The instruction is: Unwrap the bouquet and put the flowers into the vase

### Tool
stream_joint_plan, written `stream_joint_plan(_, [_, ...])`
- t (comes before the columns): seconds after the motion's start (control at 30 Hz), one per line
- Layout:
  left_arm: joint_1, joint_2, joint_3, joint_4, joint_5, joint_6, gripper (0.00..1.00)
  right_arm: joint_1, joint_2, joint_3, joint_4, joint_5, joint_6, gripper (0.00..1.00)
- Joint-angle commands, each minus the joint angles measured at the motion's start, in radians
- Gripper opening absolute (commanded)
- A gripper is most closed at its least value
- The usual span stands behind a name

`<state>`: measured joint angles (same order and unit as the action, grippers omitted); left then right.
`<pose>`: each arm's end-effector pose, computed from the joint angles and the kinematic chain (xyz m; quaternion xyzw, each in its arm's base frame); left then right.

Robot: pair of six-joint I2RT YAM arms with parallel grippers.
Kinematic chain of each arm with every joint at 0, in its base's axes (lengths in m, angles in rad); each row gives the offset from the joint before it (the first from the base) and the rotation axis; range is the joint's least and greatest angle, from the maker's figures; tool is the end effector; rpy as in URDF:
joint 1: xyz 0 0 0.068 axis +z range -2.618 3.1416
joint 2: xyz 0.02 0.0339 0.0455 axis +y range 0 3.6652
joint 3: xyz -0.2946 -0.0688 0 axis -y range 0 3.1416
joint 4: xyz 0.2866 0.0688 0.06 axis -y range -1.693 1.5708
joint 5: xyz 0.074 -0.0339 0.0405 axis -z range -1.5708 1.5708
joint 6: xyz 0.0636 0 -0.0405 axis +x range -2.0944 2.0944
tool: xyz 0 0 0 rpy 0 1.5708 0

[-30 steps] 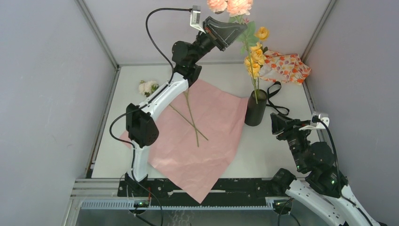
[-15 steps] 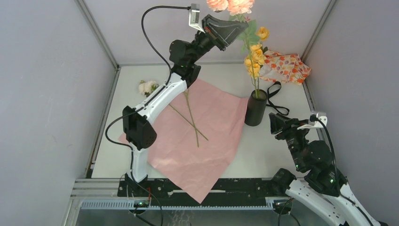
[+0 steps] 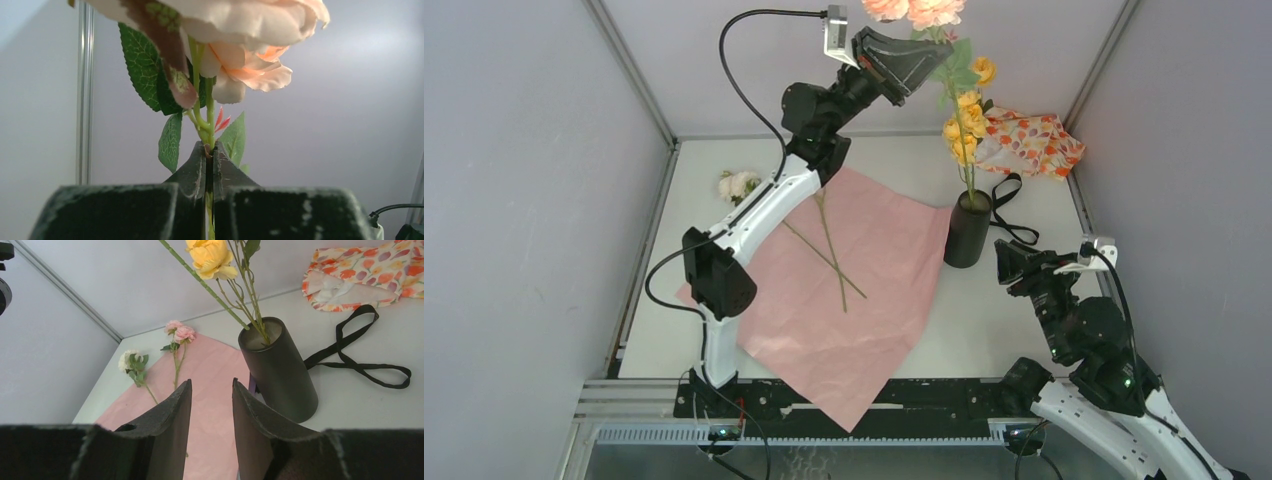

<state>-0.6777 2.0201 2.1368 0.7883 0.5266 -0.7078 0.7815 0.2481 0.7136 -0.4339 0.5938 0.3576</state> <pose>0.3736 -0.3417 0.5733 0.2412 0.3192 -0.6482 0.6479 0.0891 0.0383 0.3721 0.0654 0.6947 0.1989 0.6881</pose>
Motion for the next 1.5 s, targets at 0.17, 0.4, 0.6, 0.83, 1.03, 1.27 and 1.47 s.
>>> stream_joint_plan(0.17, [-0.022,-0.02,-0.134,0.02,-0.034,0.057,0.0,0.004,0.018,0.018,0.034,-0.014,-0.004,0.44])
stream_joint_plan(0.4, [-0.049,-0.019,-0.191,0.001,-0.05,0.071,0.11,0.004,0.019,0.018,0.034,-0.015,-0.001,0.44])
stream_joint_plan(0.6, [-0.068,-0.06,-0.262,-0.046,-0.077,0.124,0.46,0.005,0.016,0.009,0.034,-0.014,0.001,0.44])
stream_joint_plan(0.83, [-0.076,-0.135,-0.381,-0.069,-0.098,0.169,0.73,0.004,0.029,-0.006,0.052,-0.031,0.016,0.45])
stream_joint_plan(1.03, [-0.076,-0.209,-0.472,-0.101,-0.122,0.211,0.79,0.005,0.044,-0.006,0.072,-0.047,0.018,0.48])
stream_joint_plan(1.27, [-0.075,-0.312,-0.632,-0.133,-0.152,0.25,0.81,0.004,0.052,-0.006,0.092,-0.068,0.015,0.56])
stream_joint_plan(1.47, [-0.076,-0.406,-0.773,-0.174,-0.181,0.295,0.81,0.006,0.071,0.001,0.112,-0.088,0.006,0.61])
